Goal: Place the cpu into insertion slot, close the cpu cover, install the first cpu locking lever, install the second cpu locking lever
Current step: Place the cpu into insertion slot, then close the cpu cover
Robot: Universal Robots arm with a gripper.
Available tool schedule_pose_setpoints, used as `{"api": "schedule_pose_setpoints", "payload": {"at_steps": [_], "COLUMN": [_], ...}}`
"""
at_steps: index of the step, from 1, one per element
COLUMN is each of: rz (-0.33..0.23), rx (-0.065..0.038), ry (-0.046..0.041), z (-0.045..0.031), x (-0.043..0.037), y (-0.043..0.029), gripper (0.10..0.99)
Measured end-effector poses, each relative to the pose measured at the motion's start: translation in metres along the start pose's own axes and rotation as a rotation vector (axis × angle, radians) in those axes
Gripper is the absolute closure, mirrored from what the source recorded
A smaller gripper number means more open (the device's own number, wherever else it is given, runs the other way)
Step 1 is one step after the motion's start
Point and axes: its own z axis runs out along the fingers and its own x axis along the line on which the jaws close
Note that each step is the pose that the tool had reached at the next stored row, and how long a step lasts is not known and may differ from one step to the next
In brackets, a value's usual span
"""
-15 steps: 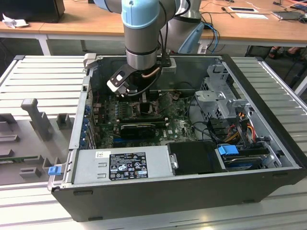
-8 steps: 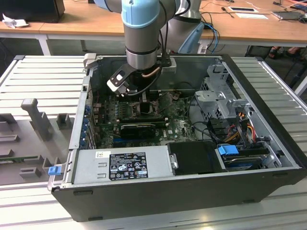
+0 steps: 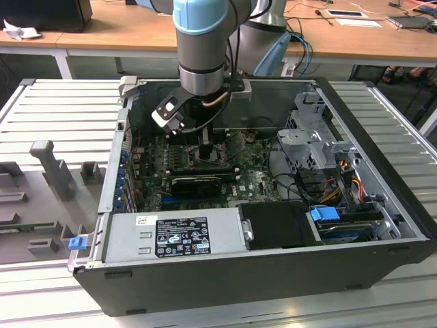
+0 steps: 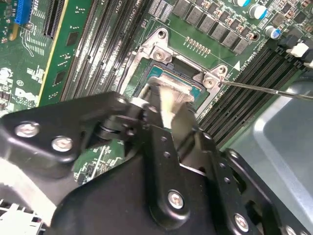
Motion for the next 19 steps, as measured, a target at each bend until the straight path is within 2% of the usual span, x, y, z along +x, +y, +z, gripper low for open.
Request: {"api": "schedule_pose_setpoints", "payload": {"at_steps": [1,2,3,13,15,19], "rz": [0.000,0.000,0.000,0.000,0.000,0.001], "rx": [0.000,0.001,0.001,0.002,0.006,0.010], "ry": [-0.0002,-0.0002,-0.0001,0.0000,0.0019,0.0021], "z": [-0.0007,-0.0016,-0.0023,-0.0061,-0.0057,-0.0048], "x": [0.0001,0.0001,0.0002,0.0004,0.0002,-0.0002], "y": [0.0001,0.0001,0.0002,0.0005,0.0082,0.0217], "gripper": [0.808,0.867,0.980,0.980,0.980,0.980]}}
